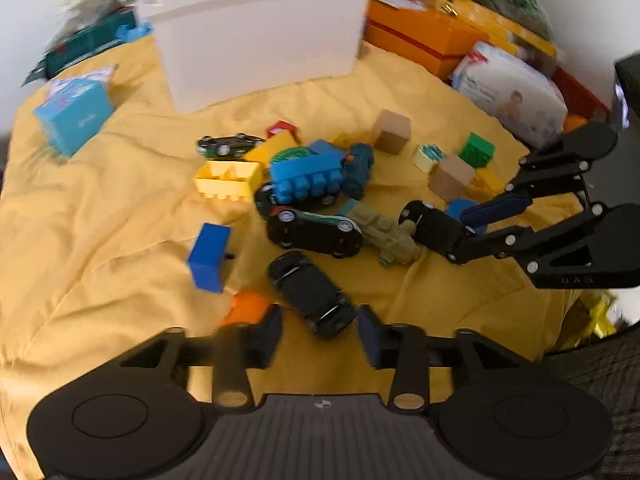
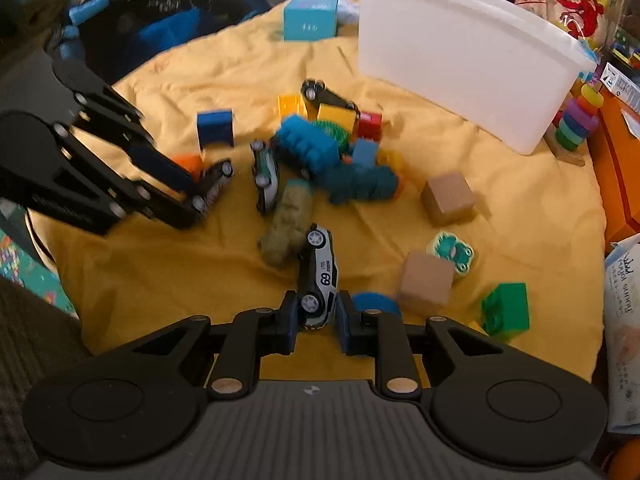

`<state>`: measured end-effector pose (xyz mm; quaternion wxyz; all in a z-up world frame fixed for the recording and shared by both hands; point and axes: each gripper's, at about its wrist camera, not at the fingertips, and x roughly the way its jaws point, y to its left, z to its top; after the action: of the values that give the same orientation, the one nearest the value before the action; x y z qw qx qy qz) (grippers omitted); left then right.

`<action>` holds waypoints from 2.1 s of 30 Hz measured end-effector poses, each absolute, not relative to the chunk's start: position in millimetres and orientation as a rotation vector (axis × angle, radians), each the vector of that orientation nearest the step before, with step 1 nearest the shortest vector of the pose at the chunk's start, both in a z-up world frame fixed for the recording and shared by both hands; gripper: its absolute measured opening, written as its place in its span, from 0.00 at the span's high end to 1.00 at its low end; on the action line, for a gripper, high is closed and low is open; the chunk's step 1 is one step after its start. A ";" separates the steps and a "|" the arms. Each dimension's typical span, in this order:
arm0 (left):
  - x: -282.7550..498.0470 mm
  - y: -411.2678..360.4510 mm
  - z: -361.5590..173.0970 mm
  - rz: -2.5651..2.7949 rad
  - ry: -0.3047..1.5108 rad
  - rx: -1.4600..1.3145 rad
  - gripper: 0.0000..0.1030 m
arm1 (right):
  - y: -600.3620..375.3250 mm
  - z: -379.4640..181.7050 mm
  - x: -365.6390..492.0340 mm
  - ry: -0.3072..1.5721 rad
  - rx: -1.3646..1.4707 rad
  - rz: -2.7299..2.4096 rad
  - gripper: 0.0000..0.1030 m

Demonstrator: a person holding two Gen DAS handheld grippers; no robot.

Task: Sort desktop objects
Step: 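Grasp a black car with the left tool while the right tool grasps a white-green car, then carry both held cars over the white bin and open both tools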

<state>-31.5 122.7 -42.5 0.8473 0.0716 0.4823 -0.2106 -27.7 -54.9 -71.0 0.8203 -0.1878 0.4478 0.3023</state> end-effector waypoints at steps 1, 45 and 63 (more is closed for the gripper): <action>-32.1 125.9 -40.2 -0.434 1.008 0.124 0.51 | -54.9 -69.1 -28.6 0.945 -0.412 0.638 0.73; -53.1 53.0 -57.6 -0.471 0.851 0.711 0.50 | -42.9 -71.8 -51.3 0.799 -0.601 0.582 0.67; -33.7 75.2 -45.7 -0.399 0.934 0.258 0.47 | -63.4 -60.7 -31.1 0.882 -0.295 0.584 0.62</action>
<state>-33.7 75.2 -45.7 0.8659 0.1234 0.4457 -0.1905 -31.1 -63.4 -60.7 0.8530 -0.1400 0.4191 0.2776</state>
